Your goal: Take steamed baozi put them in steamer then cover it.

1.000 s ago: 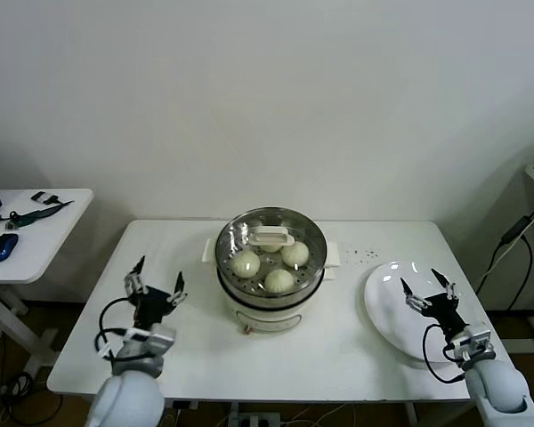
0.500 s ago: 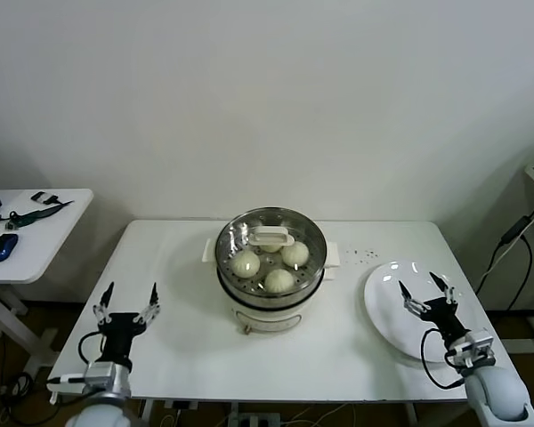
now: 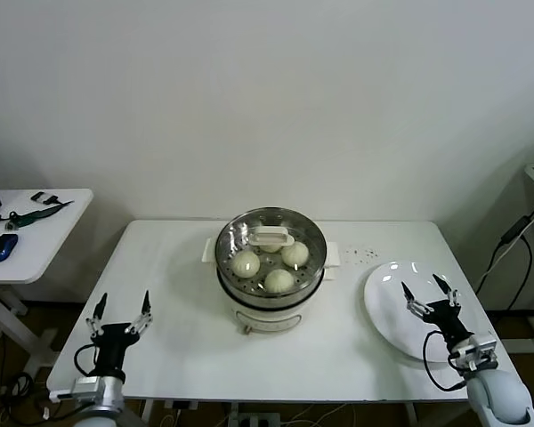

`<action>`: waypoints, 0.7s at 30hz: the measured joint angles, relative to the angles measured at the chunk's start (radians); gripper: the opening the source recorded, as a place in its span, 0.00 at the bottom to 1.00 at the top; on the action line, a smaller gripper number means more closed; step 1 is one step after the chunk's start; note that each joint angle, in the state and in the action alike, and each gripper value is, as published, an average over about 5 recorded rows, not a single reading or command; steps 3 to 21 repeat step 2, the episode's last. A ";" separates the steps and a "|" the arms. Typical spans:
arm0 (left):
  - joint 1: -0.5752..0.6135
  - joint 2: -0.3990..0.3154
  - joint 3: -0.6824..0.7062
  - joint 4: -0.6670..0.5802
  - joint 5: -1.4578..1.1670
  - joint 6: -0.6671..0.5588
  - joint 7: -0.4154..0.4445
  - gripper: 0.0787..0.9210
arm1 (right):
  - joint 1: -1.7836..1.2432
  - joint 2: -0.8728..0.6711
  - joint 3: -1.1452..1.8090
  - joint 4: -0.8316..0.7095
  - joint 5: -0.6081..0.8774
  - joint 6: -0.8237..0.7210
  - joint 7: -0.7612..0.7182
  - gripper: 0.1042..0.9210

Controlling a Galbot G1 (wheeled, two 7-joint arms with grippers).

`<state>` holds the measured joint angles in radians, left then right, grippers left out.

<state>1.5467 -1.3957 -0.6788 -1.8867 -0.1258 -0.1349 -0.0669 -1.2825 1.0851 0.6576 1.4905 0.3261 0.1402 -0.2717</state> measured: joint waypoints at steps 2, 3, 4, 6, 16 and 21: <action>0.000 -0.001 0.000 0.003 0.000 -0.004 0.003 0.88 | 0.000 0.000 -0.001 -0.002 0.001 0.001 0.000 0.88; 0.000 -0.001 0.000 0.003 0.000 -0.004 0.003 0.88 | 0.000 0.000 -0.001 -0.002 0.001 0.001 0.000 0.88; 0.000 -0.001 0.000 0.003 0.000 -0.004 0.003 0.88 | 0.000 0.000 -0.001 -0.002 0.001 0.001 0.000 0.88; 0.000 -0.001 0.000 0.003 0.000 -0.004 0.003 0.88 | 0.000 0.000 -0.001 -0.002 0.001 0.001 0.000 0.88; 0.000 -0.001 0.000 0.003 0.000 -0.004 0.003 0.88 | 0.000 0.000 -0.001 -0.002 0.001 0.001 0.000 0.88; 0.000 -0.001 0.000 0.003 0.000 -0.004 0.003 0.88 | 0.000 0.000 -0.001 -0.002 0.001 0.001 0.000 0.88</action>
